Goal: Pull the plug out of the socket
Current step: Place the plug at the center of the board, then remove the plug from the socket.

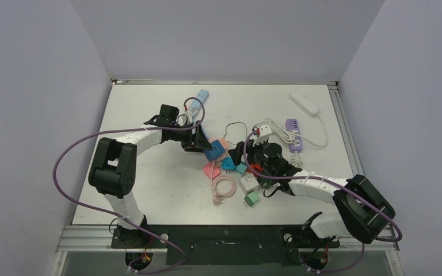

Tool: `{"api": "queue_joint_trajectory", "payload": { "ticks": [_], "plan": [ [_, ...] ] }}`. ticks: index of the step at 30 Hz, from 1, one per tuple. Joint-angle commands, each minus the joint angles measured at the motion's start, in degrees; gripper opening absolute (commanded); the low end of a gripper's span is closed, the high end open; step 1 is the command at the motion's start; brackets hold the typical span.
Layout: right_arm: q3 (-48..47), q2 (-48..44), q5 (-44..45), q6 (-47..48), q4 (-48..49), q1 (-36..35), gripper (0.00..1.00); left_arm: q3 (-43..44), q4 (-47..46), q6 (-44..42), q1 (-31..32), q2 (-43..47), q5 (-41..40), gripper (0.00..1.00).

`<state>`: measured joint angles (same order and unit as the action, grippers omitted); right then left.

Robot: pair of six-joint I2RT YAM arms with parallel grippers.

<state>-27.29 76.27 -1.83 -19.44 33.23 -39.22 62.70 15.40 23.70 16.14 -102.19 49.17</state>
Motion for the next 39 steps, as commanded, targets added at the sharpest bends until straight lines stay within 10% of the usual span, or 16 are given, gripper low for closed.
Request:
{"api": "queue_joint_trajectory", "payload": {
  "ticks": [1,23,39],
  "plan": [
    [-0.64,2.56,-8.17,-2.33,7.19,1.22,0.92,2.62,5.36,-5.4,-0.58,-0.83,-0.56,0.0],
    [-14.04,13.87,3.97,6.63,-1.55,-8.33,0.93,0.31,-0.61,0.29,0.38,-0.51,0.12,0.0],
    [-18.58,18.43,7.95,11.33,-3.96,-13.36,0.74,-0.01,-0.94,0.51,0.38,0.87,-0.93,0.0]
  ]
}}
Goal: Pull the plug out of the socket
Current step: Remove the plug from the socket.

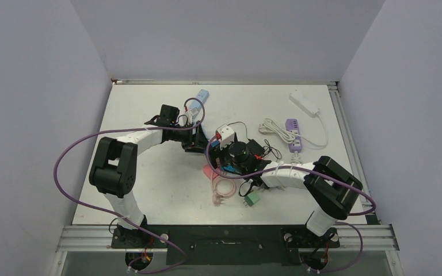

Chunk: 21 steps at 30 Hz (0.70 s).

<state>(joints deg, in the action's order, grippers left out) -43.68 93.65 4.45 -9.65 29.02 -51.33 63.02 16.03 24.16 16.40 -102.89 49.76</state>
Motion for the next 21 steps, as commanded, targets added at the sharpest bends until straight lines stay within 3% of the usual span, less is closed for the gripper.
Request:
{"api": "queue_joint_trajectory", "payload": {
  "ticks": [1,5,8,10,13,14,17,21],
  "plan": [
    [-2.32,1.22,1.77,1.74,0.14,-1.42,0.72,-0.29,-1.59,0.09,0.12,1.56,-1.47,0.0],
    [-2.85,2.25,1.82,1.65,0.06,-1.58,0.64,-0.43,-1.98,-0.03,0.42,1.89,-1.09,0.0],
    [-1.71,1.56,2.4,1.12,1.35,-1.56,0.46,-0.24,-1.97,-0.37,0.47,2.31,-0.99,0.0],
    [0.07,0.25,3.21,0.66,3.06,-1.48,0.3,0.28,-1.18,-1.01,0.27,3.14,-1.3,0.2],
    [3.67,-2.27,3.63,0.81,6.16,-1.39,0.07,-0.05,-1.41,-1.52,-0.68,5.59,-2.81,0.61],
    [5.04,-3.16,3.33,0.92,7.62,-1.4,0.06,-0.31,-1.66,-1.57,-1.2,6.5,-3.41,0.7],
    [9.28,-5.33,0.66,1.92,13.29,-1.4,0.05,-1.65,-3.34,-0.65,-2.95,8.69,-4.36,0.84],
    [13.32,-7.57,-1.47,2.16,19.29,-1.44,0.05,-2.93,-4.51,1.41,-4.23,8.19,-5.73,0.87]
  ]
}}
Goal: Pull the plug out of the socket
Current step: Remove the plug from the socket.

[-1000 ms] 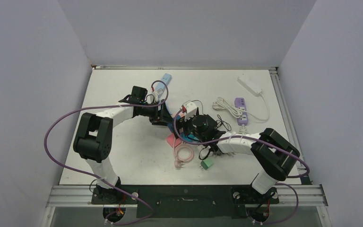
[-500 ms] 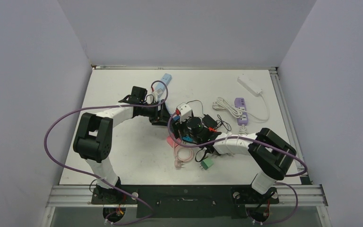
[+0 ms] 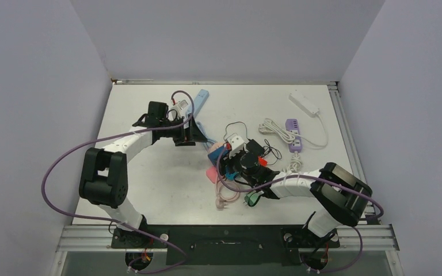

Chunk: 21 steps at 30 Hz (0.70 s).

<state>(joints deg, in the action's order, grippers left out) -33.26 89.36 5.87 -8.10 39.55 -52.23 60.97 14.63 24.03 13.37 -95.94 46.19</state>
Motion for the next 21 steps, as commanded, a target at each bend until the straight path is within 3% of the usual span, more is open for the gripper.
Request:
{"api": "queue_joint_trajectory", "payload": {
  "ticks": [1,14,21],
  "plan": [
    [3.77,-3.65,-3.17,0.7,10.0,-0.59,0.05,-0.85,-3.04,1.88,-1.03,0.59,-2.21,0.87],
    [10.09,-6.65,-5.37,0.21,18.4,-0.89,0.05,-0.12,-3.26,3.73,3.31,-7.1,0.39,0.84],
    [9.97,-6.56,-5.43,-0.05,18.99,-1.46,0.05,-0.93,-5.4,6.08,4.87,-9.34,1.75,0.74]
  ]
}}
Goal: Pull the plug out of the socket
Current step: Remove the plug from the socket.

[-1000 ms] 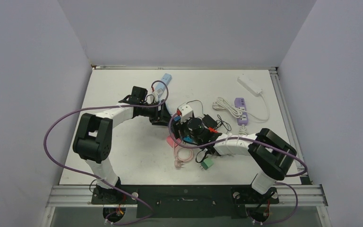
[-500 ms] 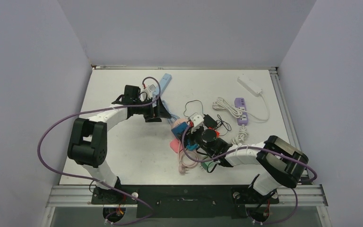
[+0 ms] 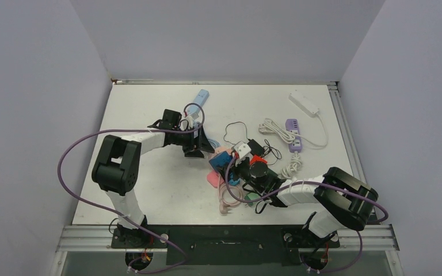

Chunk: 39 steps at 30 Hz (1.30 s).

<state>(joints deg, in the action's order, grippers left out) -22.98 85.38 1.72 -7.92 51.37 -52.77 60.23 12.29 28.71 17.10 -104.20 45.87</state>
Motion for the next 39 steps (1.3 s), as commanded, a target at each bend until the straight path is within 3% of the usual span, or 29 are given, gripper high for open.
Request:
{"api": "queue_joint_trajectory", "payload": {
  "ticks": [1,6,11,17,23,33,39],
  "plan": [
    [-0.24,-2.63,-1.22,-0.31,7.23,-0.93,0.05,-0.26,-3.14,1.48,1.36,-1.37,2.04,0.72],
    [-0.13,-2.94,-1.28,-0.6,7.42,-1.06,0.05,-0.85,-5.17,3.37,2.78,-3.34,3.67,0.66],
    [-0.31,-2.8,-1.28,-0.69,7.16,-1.19,0.05,-1.42,-6.67,4.75,3.33,-4.0,4.39,0.53],
    [-0.22,-2.97,-1.27,-0.95,7.46,-1.28,0.05,-1.11,-5.54,4.22,3.55,-5.12,3.14,0.52],
    [0.11,-3.48,0.06,-0.7,7.11,-1.26,0.05,-0.64,-4.95,3.86,3.46,-5.05,3.61,0.44],
    [0.22,-3.45,1.49,-1.21,7.3,-1.28,0.05,-2.26,-11.25,8.03,3.77,-4.72,8.57,0.17],
    [0.7,-3.47,2.58,-1.22,7.84,-1.27,0.05,-2.31,-11.42,7.8,3.68,-2.71,8.33,0.1]
  ]
}}
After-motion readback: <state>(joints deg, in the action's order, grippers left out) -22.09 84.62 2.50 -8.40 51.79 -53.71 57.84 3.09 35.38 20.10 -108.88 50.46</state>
